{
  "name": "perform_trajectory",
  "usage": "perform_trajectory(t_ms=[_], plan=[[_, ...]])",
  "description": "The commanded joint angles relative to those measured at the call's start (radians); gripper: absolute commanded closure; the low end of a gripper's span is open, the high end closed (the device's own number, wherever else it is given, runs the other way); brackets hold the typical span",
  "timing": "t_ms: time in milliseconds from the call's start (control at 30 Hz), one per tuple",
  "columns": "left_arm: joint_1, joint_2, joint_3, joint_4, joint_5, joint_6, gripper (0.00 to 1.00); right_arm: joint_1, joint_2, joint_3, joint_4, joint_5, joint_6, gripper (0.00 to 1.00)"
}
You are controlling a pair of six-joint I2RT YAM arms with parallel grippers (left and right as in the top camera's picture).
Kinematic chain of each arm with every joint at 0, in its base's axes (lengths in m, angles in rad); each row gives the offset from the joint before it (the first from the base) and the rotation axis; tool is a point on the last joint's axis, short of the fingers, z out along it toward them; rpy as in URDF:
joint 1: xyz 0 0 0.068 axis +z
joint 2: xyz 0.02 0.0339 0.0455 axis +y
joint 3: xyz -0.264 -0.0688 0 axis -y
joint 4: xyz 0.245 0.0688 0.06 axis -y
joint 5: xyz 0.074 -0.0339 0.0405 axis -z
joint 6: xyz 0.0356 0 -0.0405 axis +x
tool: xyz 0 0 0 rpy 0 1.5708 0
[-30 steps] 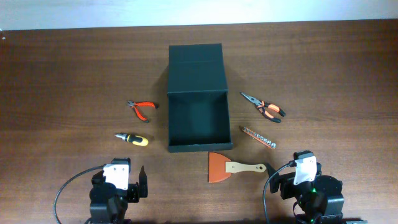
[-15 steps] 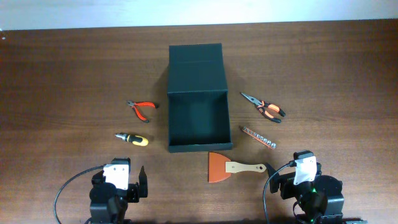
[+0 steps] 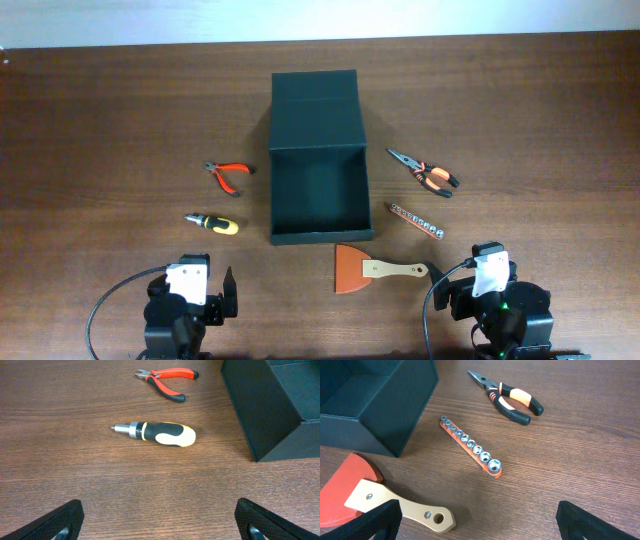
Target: Pack container
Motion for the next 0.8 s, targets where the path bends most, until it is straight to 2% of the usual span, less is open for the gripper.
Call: perform_trajectory(t_ms=[0, 567, 767], plan=[[0.006, -0.01, -0.011, 0.003, -0.007, 0.015, 0.01, -0.009, -0.012, -0.008, 0.003, 0.013, 0.002, 0.01], [0.006, -0.01, -0.011, 0.003, -0.007, 0.015, 0.01, -0.009, -0.012, -0.008, 0.003, 0.012, 0.002, 0.01], [0.006, -0.01, -0.011, 0.003, -0.007, 0.015, 0.01, -0.008, 0.069, 0.07, 0.105, 0.005, 0.002, 0.01]])
